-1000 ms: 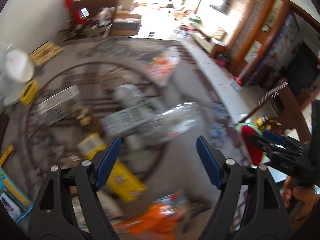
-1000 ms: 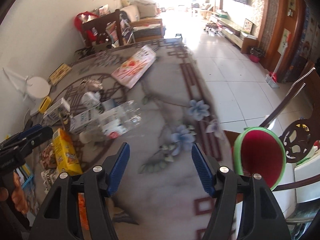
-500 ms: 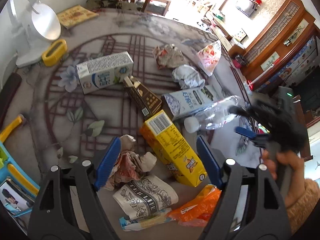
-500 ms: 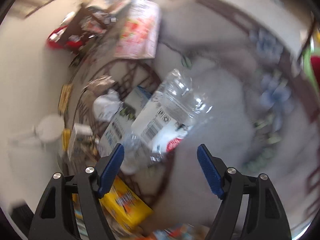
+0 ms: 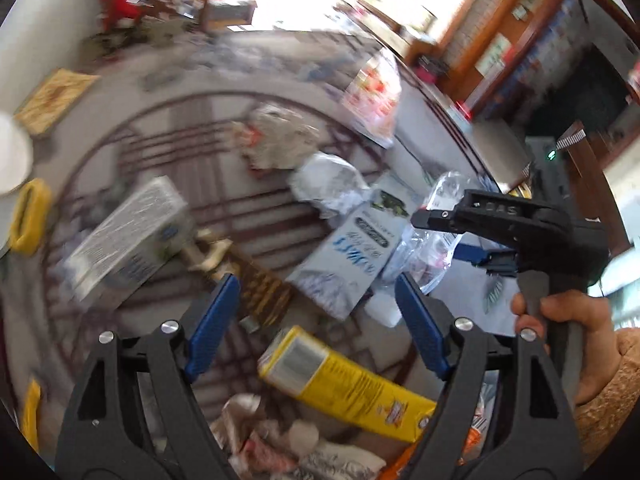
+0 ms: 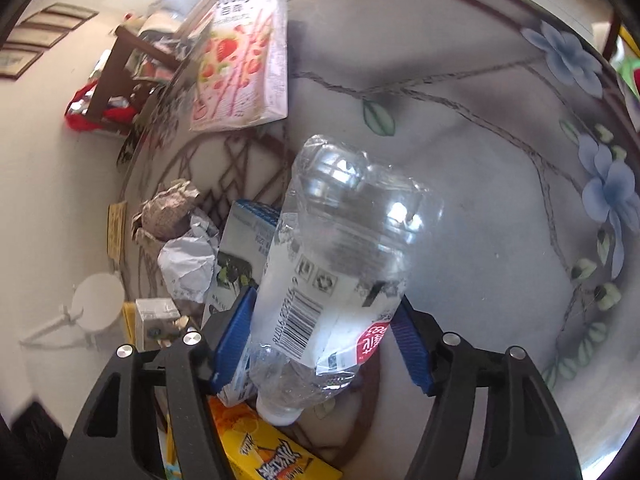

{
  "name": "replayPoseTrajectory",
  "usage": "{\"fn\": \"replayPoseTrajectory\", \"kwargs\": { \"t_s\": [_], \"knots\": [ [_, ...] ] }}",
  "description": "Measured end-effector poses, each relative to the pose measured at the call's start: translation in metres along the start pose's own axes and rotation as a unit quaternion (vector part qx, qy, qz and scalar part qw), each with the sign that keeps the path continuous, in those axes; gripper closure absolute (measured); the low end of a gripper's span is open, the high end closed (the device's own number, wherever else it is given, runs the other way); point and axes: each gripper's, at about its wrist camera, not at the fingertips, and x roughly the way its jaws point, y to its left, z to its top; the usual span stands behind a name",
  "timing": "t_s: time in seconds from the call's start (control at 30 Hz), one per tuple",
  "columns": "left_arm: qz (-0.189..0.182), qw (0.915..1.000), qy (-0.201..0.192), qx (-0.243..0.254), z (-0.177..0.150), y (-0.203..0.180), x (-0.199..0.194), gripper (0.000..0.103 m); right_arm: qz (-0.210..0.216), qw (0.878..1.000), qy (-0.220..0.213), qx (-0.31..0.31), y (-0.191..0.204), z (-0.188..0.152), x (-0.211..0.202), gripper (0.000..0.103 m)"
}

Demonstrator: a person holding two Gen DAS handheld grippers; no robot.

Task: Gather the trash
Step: 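Grasp the white milk carton with the left tool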

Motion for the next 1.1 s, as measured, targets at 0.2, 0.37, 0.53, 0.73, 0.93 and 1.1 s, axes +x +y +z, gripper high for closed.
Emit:
{"fn": "replayPoseTrajectory", "kwargs": {
  "t_s": [0.2, 0.37, 0.53, 0.73, 0.93, 1.1],
  "knots": [
    [0.004, 0.9946, 0.073, 0.074, 0.016, -0.022, 0.054, 0.025, -0.052, 0.993, -0.03, -0.097, 0.004, -0.011, -0.043, 0.039],
    [0.009, 0.9855, 0.122, 0.117, 0.022, -0.039, 0.092, 0.025, -0.078, 0.99, -0.055, -0.106, -0.006, -0.028, -0.068, 0.038],
    [0.014, 0.9844, 0.131, 0.117, 0.027, -0.049, 0.109, 0.042, -0.075, 0.991, -0.056, -0.097, -0.013, -0.034, -0.072, 0.038],
    [0.003, 0.9914, 0.101, 0.084, 0.029, -0.049, 0.093, 0.051, -0.073, 0.987, -0.07, -0.122, -0.009, -0.037, -0.087, 0.038],
    [-0.015, 0.9994, 0.022, 0.022, 0.021, -0.047, 0.034, 0.056, -0.076, 0.978, -0.092, -0.17, 0.008, -0.048, -0.099, 0.038],
    [-0.011, 0.9994, -0.025, -0.023, 0.004, -0.048, -0.008, 0.057, -0.065, 0.97, -0.099, -0.21, 0.019, -0.063, -0.108, 0.038]
  ]
}}
